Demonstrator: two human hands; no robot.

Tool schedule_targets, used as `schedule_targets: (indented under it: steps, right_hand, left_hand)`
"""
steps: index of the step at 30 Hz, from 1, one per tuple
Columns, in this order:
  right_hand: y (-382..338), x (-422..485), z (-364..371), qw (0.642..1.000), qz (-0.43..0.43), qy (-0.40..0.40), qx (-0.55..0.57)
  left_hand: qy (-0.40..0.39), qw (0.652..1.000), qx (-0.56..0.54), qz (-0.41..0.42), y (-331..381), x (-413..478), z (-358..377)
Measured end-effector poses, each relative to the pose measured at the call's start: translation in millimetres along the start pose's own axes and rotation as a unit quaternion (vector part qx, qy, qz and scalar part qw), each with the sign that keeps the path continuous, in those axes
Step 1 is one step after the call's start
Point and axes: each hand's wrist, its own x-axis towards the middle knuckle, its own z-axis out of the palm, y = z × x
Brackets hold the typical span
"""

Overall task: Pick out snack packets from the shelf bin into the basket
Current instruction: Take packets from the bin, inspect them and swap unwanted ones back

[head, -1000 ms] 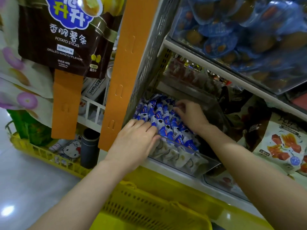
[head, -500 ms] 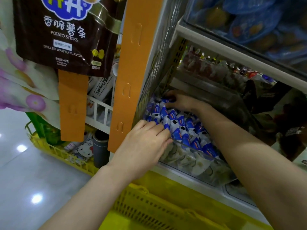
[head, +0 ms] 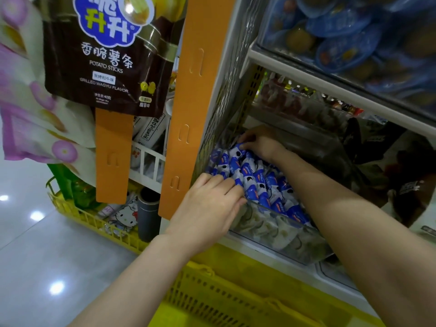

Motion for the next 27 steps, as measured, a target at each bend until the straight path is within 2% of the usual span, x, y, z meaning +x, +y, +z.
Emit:
schedule_targets:
  steps: [3, 5, 8, 11, 15, 17, 19, 22, 24, 27]
  right_hand:
    - [-5, -11, -10, 0.998, -0.020, 0.060, -0.014]
    - [-10, -27, -21, 0.990, -0.066, 0.125, -0.021]
    - [-22, -61, -36, 0.975, -0.086, 0.201, 0.030]
    - [-32, -103, -42, 0.966, -0.082, 0.222, 0.108]
    - [-39, -160, -39, 0.948, -0.023, 0.153, 0.277]
    - [-38, -187, -32, 0.936, 0.006, 0.105, 0.335]
    - [-33, -213, -24, 0.914, 0.045, 0.044, 0.400]
    - [-27, -242, -11, 0.887, 0.101, -0.042, 0.448]
    - [-26, -255, -2, 0.897, 0.114, -0.060, 0.423]
    - [-25, -269, 12, 0.930, 0.089, -0.072, 0.350]
  left_hand:
    - [-0.017, 1.000, -0.001, 0.000, 1, -2, -2]
    - [-0.031, 1.000, 0.000, 0.002, 1, -1, -4]
    - [-0.054, 0.998, -0.019, -0.012, 6, -1, -8]
    - [-0.013, 0.987, -0.140, -0.082, 16, -9, -7]
    - [0.102, 0.918, -0.328, -0.196, 37, -20, -19]
    - [0.118, 0.873, -0.410, -0.236, 43, -24, -28]
    - [0.087, 0.839, -0.478, -0.246, 47, -26, -38]
    - [0.031, 0.818, -0.518, -0.249, 50, -33, -44]
    - [0.009, 0.807, -0.523, -0.276, 54, -39, -42]
    - [-0.042, 0.778, -0.540, -0.319, 61, -46, -36]
